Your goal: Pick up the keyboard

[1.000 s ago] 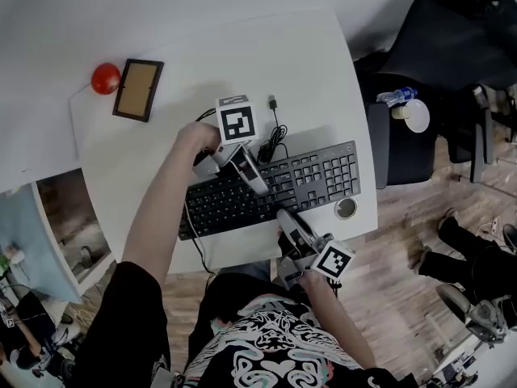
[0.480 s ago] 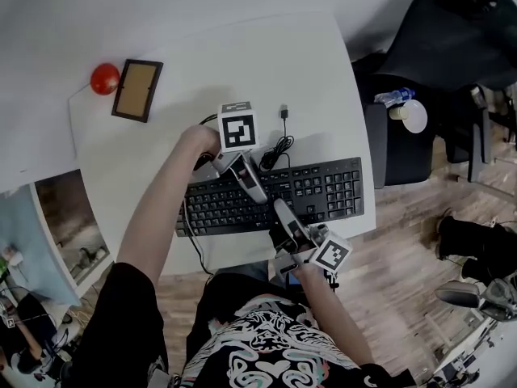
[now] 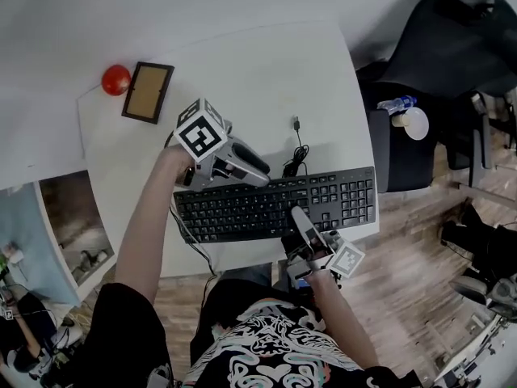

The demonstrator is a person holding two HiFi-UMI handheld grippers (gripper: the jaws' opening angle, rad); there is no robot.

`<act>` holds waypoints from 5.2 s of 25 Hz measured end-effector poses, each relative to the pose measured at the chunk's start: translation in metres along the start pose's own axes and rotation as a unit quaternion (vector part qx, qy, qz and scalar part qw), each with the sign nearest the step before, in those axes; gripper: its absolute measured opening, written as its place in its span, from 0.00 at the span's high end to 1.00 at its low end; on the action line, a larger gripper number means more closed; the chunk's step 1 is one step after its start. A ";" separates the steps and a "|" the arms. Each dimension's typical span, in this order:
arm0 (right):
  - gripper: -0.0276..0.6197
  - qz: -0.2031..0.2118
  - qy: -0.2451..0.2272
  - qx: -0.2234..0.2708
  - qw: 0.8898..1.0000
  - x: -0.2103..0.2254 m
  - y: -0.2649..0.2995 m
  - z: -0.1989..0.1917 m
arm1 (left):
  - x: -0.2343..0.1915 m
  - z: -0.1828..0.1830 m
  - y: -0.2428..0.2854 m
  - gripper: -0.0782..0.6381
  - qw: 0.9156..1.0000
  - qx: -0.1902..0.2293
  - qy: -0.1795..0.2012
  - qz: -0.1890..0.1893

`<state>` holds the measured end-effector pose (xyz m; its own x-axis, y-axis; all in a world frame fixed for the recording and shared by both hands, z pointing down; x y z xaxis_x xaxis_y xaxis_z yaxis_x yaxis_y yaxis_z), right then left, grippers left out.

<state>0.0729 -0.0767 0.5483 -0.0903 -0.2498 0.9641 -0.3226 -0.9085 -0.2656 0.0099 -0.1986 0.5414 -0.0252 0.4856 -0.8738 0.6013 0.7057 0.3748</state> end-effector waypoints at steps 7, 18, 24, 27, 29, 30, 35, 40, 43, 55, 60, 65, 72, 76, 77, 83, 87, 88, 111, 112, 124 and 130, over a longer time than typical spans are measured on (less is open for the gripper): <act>0.82 -0.003 0.007 0.024 1.000 -0.002 0.006 0.002 | 0.022 0.010 -0.055 0.66 0.956 0.242 0.039 0.163; 0.82 0.019 -0.007 0.036 0.999 -0.025 0.020 -0.002 | 0.108 -0.006 -0.087 0.66 0.806 0.560 -0.130 0.141; 0.82 0.022 -0.019 0.049 0.998 -0.031 0.035 0.011 | 0.117 -0.018 -0.079 0.67 0.769 0.592 -0.143 0.191; 0.82 0.026 -0.021 0.057 0.998 -0.034 0.042 0.016 | 0.120 -0.030 -0.076 0.69 0.744 0.617 -0.165 0.197; 0.82 0.033 -0.022 0.062 0.997 -0.037 0.048 0.017 | 0.123 -0.043 -0.075 0.70 0.727 0.632 -0.174 0.205; 0.82 0.036 -0.021 0.064 0.997 -0.038 0.051 0.018 | 0.124 -0.050 -0.076 0.70 0.718 0.639 -0.179 0.209; 0.82 0.042 -0.019 0.068 0.997 -0.036 0.065 0.027 | 0.111 -0.084 -0.073 0.72 0.673 0.668 -0.226 0.224; 0.82 0.044 -0.006 0.073 0.996 -0.033 0.073 0.040 | 0.090 -0.101 -0.064 0.73 0.628 0.690 -0.288 0.217; 0.82 0.049 -0.006 0.071 0.996 -0.038 0.078 0.042 | 0.090 -0.105 -0.062 0.73 0.614 0.699 -0.290 0.223; 0.82 0.060 -0.011 0.066 0.996 -0.053 0.088 0.042 | 0.092 -0.122 -0.070 0.73 0.565 0.738 -0.298 0.219; 0.82 0.066 0.005 0.079 0.995 -0.052 0.089 0.041 | 0.087 -0.122 -0.071 0.73 0.566 0.738 -0.304 0.206; 0.82 0.067 0.015 0.071 0.995 -0.051 0.089 0.041 | 0.082 -0.099 -0.079 0.71 0.575 0.743 -0.276 0.203; 0.82 0.078 0.026 0.051 0.995 -0.060 0.094 0.039 | 0.077 -0.072 -0.096 0.71 0.566 0.759 -0.257 0.191; 0.82 0.086 0.029 0.043 0.995 -0.069 0.093 0.039 | 0.081 -0.059 -0.097 0.71 0.575 0.761 -0.245 0.172; 0.82 0.089 0.028 0.042 0.995 -0.071 0.094 0.039 | 0.082 -0.057 -0.098 0.72 0.577 0.762 -0.244 0.164; 0.82 0.097 0.035 0.051 0.993 -0.074 0.102 0.034 | 0.087 -0.054 -0.110 0.75 0.575 0.772 -0.240 0.123; 0.82 0.102 0.030 0.058 0.993 -0.091 0.095 0.026 | 0.104 -0.057 -0.110 0.76 0.577 0.775 -0.232 0.108; 0.82 0.107 0.025 0.056 0.992 -0.099 0.092 0.025 | 0.112 -0.056 -0.110 0.76 0.577 0.777 -0.228 0.102; 0.82 0.091 -0.065 0.050 0.993 -0.176 0.063 0.039 | 0.187 -0.073 -0.083 0.78 0.494 0.831 -0.254 0.031; 0.82 0.091 -0.065 0.047 0.993 -0.177 0.063 0.039 | 0.189 -0.073 -0.084 0.78 0.490 0.833 -0.255 0.029; 0.82 0.107 -0.060 0.030 0.992 -0.183 0.066 0.038 | 0.200 -0.073 -0.086 0.78 0.476 0.844 -0.242 0.043; 0.82 0.105 -0.047 0.032 0.993 -0.177 0.065 0.040 | 0.199 -0.072 -0.085 0.78 0.475 0.845 -0.242 0.049</act>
<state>0.1058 -0.1047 0.3607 -0.0595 -0.4635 0.8841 -0.2462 -0.8515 -0.4630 -0.1035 -0.1243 0.3579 0.0102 0.0091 -0.9999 0.3727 -0.9279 -0.0046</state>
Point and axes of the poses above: the fingertips, and each gripper's own axes: y forward along the fingers, x to its right, z out of its top, the point moved 3 cm from there along -y, backward along the fingers, and after that the axes turned 14 degrees about z, right-handed, at the moved point
